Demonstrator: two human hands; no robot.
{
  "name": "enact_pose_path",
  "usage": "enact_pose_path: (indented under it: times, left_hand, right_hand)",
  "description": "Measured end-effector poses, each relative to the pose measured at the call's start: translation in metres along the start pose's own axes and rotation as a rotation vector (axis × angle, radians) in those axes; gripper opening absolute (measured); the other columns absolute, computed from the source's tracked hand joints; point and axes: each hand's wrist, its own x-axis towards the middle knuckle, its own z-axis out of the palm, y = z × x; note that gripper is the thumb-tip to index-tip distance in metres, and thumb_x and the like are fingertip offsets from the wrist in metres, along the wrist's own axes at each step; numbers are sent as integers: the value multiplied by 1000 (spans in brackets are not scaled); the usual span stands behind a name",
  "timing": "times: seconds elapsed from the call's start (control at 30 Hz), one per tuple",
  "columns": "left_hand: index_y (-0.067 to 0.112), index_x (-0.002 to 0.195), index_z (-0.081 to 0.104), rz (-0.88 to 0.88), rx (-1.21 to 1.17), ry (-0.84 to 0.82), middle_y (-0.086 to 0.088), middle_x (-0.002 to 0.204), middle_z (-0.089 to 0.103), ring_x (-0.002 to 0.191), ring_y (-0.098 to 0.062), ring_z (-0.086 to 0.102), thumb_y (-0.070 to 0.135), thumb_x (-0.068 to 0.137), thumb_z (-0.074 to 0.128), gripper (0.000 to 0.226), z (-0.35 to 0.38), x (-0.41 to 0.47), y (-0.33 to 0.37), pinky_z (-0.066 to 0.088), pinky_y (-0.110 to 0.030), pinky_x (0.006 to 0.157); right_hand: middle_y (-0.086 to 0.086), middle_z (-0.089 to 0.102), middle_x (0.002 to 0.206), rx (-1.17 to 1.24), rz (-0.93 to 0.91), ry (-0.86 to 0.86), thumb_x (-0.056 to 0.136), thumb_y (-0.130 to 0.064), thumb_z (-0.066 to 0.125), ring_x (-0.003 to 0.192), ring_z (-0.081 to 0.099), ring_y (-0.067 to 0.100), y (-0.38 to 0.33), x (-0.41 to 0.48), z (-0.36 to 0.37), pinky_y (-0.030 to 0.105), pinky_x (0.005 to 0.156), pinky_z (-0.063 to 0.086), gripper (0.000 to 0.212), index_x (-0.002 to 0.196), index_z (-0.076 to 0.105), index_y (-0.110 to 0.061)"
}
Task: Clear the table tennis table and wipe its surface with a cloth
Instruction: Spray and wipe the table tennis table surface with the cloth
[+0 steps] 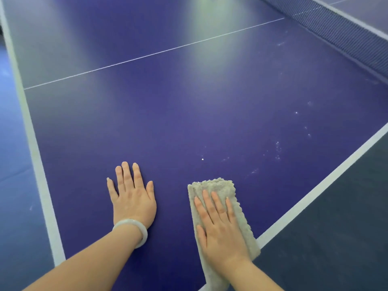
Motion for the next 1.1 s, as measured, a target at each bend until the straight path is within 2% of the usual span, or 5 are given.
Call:
enact_pose_path:
  times: [0.3, 0.57, 0.67, 0.9, 1.1]
  left_hand:
    - [16, 156, -6, -7, -20, 7, -6, 165, -11, 151, -22, -15, 48, 89, -12, 75, 3, 2, -1, -8, -47, 122]
    - [15, 156, -4, -7, -16, 20, -8, 165, -8, 151, -24, -13, 47, 91, -9, 73, 5, 2, -2, -6, -49, 122]
    - [14, 156, -4, -8, -1, 4, -8, 165, -8, 151, -24, -13, 47, 91, -10, 73, 5, 2, 0, -6, -49, 122]
    - [15, 157, -3, -7, 0, 17, -8, 165, -9, 151, -23, -14, 47, 91, -9, 74, 4, 2, -2, -8, -48, 122]
    - [14, 157, -1, -10, -2, 15, -9, 165, -7, 151, -24, -12, 45, 100, 6, 66, 7, 2, -2, -7, -48, 122]
  right_hand:
    - [-7, -4, 165, -14, -284, -62, 96, -44, 6, 151, -11, 13, -1, 155, -12, 44, 122, -9, 63, 158, 3, -29]
    - [5, -8, 165, 54, 607, 93, 101, -35, 9, 152, -9, 22, 44, 99, -18, 49, 122, -4, 61, 158, -2, -17]
    - [11, -4, 164, 57, 562, 125, 97, -36, 5, 152, -5, 27, 10, 80, -8, 51, 122, -4, 64, 156, 0, -13]
    - [-5, -8, 165, 24, 50, 4, 93, -42, 0, 151, -14, 14, 30, 143, -17, 43, 122, -10, 66, 157, -2, -27]
    - [4, -10, 165, 53, 599, 122, 103, -33, 13, 152, -10, 21, 53, 77, -8, 48, 123, 0, 59, 157, -6, -17]
